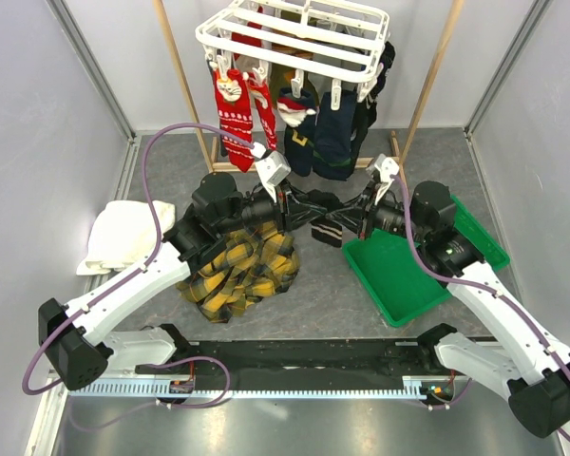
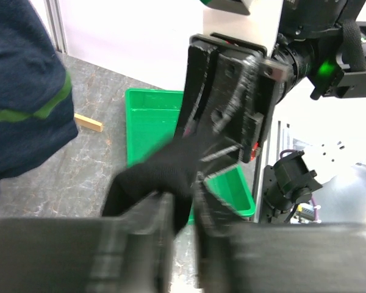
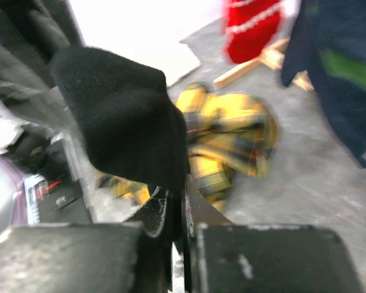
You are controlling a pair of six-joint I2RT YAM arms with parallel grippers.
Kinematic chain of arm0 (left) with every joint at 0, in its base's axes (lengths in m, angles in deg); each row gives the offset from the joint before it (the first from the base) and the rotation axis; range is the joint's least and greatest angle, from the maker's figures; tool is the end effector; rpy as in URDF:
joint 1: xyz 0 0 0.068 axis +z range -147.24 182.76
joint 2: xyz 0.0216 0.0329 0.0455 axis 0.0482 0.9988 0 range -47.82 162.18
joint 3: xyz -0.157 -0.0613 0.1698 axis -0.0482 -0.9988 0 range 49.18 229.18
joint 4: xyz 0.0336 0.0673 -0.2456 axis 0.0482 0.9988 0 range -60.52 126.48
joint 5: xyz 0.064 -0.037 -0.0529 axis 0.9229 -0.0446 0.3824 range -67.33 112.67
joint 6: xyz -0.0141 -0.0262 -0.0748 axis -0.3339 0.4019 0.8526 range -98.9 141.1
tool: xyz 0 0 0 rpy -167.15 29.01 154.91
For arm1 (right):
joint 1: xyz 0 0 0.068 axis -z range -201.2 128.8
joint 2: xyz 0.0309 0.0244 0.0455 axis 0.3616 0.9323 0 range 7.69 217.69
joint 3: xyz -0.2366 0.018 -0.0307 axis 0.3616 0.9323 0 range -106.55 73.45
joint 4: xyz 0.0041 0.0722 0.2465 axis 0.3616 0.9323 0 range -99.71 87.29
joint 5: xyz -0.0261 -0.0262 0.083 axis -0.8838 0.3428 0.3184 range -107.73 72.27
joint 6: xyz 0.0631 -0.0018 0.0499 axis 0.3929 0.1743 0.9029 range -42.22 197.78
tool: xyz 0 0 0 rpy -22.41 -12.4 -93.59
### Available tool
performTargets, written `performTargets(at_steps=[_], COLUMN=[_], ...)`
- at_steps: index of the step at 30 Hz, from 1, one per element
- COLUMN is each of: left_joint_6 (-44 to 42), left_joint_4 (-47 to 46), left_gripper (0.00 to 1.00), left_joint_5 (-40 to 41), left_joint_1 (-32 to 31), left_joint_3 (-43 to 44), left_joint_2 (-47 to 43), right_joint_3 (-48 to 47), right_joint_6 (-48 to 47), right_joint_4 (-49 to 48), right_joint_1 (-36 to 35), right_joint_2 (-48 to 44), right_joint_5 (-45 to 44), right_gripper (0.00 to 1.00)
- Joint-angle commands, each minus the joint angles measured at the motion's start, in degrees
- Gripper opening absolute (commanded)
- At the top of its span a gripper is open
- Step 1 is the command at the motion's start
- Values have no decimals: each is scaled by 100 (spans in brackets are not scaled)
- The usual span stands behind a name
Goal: Remove the socks clipped to the hanger
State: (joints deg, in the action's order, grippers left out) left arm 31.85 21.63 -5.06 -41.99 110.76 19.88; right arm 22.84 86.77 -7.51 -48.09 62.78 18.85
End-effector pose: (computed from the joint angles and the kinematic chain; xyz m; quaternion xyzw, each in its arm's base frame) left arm 0.2000 -0.2438 0.3637 0.3621 0.5962 -0.4721 0.5390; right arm 0.2147 0.1554 0.3274 -0.3164 0.6683 0.4175 0.5282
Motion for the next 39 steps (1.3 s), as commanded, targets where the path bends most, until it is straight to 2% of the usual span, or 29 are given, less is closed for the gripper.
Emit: performTargets(at_steps=[1, 3, 4, 6, 7, 12, 16, 23, 28, 31, 39], left_joint_6=[-98, -125, -142, -151, -160, -204, -265, -301, -275, -266, -248], left_joint_4=[-190, -155, -155, -155, -146, -128, -67, -67, -67, -67, -76], left_gripper=[52, 66, 78, 86, 91, 94, 95, 95, 95, 95, 95], left_joint_5=[205, 381, 556, 715, 812, 856, 918, 997, 1006, 988, 980], left_joint_1=[-25, -25, -25, -25, -25, -25, -25, -25, -25, -25, -25], left_joint_3=[21, -6, -23, -58, -59, -59, -24, -50, -50, -41, -50], left_joint_2=[-99, -134, -152, -187, -196, -231, -275, -363, -345, -354, -363], right_joint_3=[51, 25, -19, -115, -220, -748, -950, -600, -274, -213, -54], right_joint_6=[418, 855, 1093, 1524, 1596, 2483, 3273, 3766, 3610, 3758, 3812], right_joint_4=[-248, 165, 715, 1368, 1876, 3426, 4401, 4509, 3878, 3832, 3402], right_joint_1=[-9, -9, -9, 0, 0, 61, 175, 1063, 1397, 1642, 2214], right_joint_2=[-139, -165, -217, -288, -323, -464, -263, 467, 1003, 1328, 1987], right_joint_5=[-1317, -2335, -2774, -4011, -4288, -6499, -7679, -8200, -8307, -8351, -8193], right_gripper=[0, 0, 0, 0, 0, 0, 0, 0, 0, 0, 9])
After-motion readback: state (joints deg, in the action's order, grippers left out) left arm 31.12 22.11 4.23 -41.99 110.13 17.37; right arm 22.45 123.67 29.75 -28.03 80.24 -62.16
